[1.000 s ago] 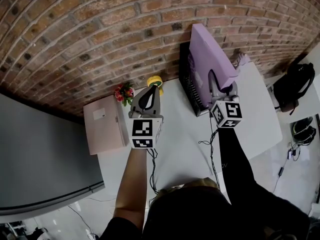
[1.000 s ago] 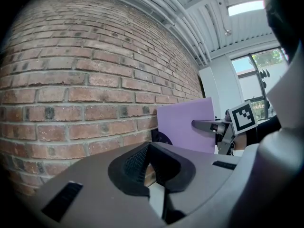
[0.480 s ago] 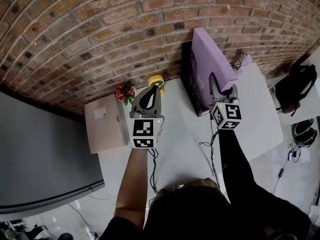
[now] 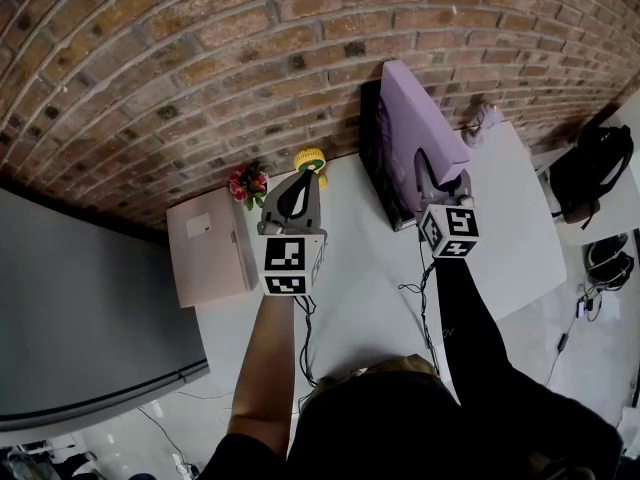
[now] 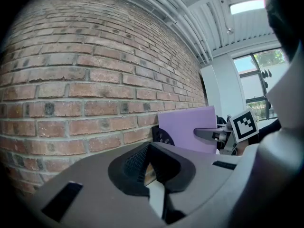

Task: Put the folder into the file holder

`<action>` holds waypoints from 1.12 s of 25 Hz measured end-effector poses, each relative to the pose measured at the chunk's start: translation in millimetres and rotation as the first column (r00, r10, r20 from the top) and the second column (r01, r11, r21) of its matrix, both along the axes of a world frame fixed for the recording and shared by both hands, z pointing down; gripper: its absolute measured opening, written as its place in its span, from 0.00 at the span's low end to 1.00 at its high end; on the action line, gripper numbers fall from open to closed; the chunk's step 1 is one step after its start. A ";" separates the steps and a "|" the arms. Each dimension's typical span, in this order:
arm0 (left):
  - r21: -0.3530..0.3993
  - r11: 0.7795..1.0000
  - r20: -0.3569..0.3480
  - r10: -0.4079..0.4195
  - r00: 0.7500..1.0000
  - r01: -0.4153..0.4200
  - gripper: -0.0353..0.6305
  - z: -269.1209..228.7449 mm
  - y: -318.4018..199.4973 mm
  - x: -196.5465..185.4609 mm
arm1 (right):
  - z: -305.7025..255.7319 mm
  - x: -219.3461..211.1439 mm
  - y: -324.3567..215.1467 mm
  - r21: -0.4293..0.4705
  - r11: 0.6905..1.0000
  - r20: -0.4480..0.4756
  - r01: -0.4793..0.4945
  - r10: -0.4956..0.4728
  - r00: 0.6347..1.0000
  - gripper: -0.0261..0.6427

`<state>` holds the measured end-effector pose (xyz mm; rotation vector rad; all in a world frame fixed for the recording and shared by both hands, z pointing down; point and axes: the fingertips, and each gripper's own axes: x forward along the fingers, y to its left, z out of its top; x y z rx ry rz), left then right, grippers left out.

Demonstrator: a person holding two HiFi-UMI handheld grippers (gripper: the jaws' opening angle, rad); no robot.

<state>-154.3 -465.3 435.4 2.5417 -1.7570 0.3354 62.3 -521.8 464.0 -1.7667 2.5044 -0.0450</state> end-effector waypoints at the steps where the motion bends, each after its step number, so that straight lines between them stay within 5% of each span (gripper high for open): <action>1: 0.000 1.000 0.000 0.001 1.000 -0.001 0.07 0.3 -0.3 0.4 | 1.0 0.0 -0.1 -0.004 1.000 0.000 -0.001 0.001 1.000 0.24; 28: -0.015 1.000 -0.017 0.005 1.000 -0.005 0.07 9.3 -4.4 1.9 | 38.6 -2.6 -5.3 -0.128 0.992 -0.059 -0.019 0.011 0.998 0.24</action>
